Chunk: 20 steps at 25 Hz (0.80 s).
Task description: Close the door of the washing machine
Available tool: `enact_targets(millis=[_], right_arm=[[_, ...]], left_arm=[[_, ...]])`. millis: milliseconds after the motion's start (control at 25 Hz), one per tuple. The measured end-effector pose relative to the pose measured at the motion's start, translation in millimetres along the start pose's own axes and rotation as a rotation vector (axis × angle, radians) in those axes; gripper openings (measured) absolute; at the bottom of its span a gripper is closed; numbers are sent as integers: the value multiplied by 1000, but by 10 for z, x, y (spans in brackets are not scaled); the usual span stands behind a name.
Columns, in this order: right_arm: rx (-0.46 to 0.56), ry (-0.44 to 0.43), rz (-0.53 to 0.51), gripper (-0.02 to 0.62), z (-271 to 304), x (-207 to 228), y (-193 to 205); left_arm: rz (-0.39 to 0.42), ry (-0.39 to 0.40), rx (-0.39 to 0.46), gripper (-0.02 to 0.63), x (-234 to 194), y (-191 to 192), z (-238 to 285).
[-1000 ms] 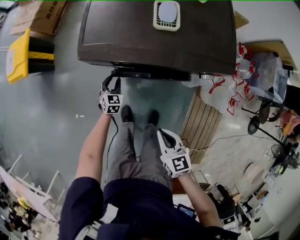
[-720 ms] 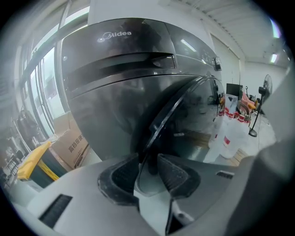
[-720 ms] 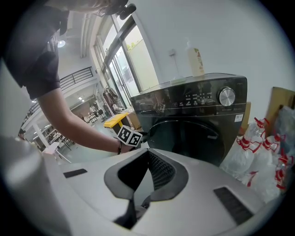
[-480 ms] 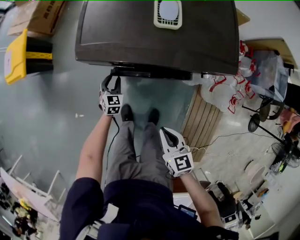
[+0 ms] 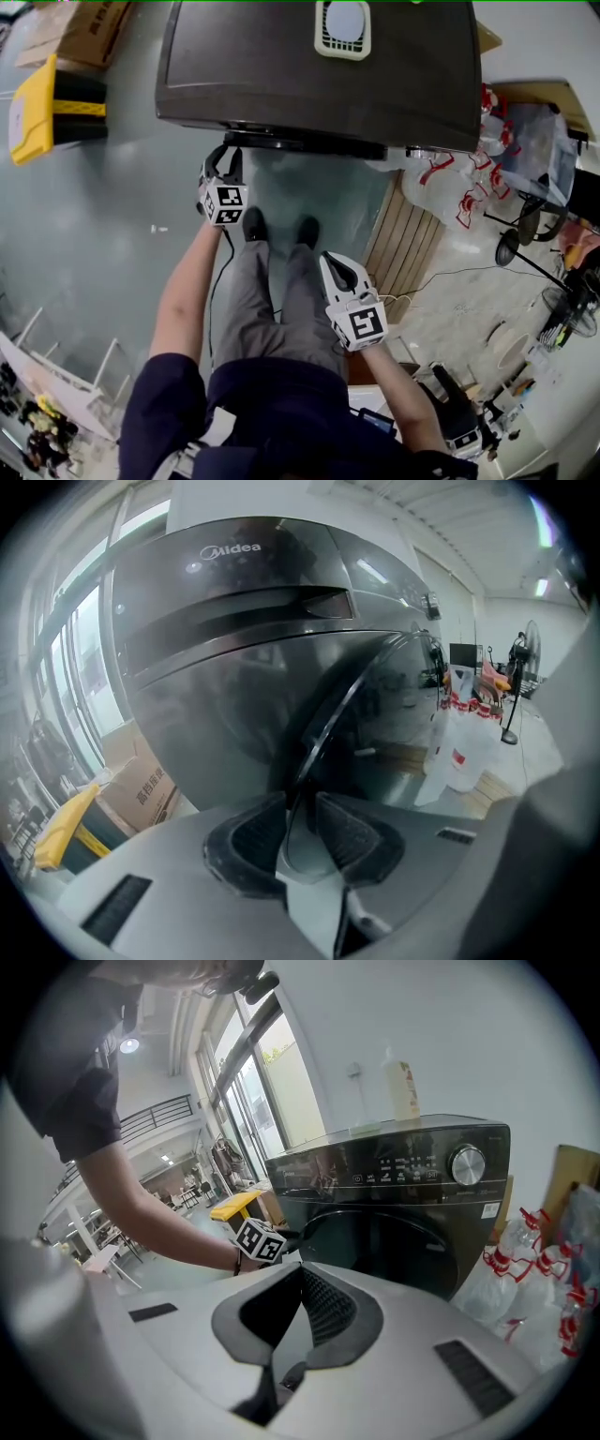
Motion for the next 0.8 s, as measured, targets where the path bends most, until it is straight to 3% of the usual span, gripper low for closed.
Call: enact_targets(millis=[360,800], right_arm=[[114,67,-3,20,-96,152,-398],[244,109,-31,20,-363,206,-895]], left_arm=[[56,-38,126,69,40,-369,-453],[-7,-30,257,57,-31,-1001,-1236]])
Point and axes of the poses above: the fingertips, and each gripper's own axes: z forward along the fingers, x to its right, y out of its underside, the point moved 3 cm from there along -z, backward along the fingers, and after that the axes turned 5 degrees about z, right-handed, at the moved point
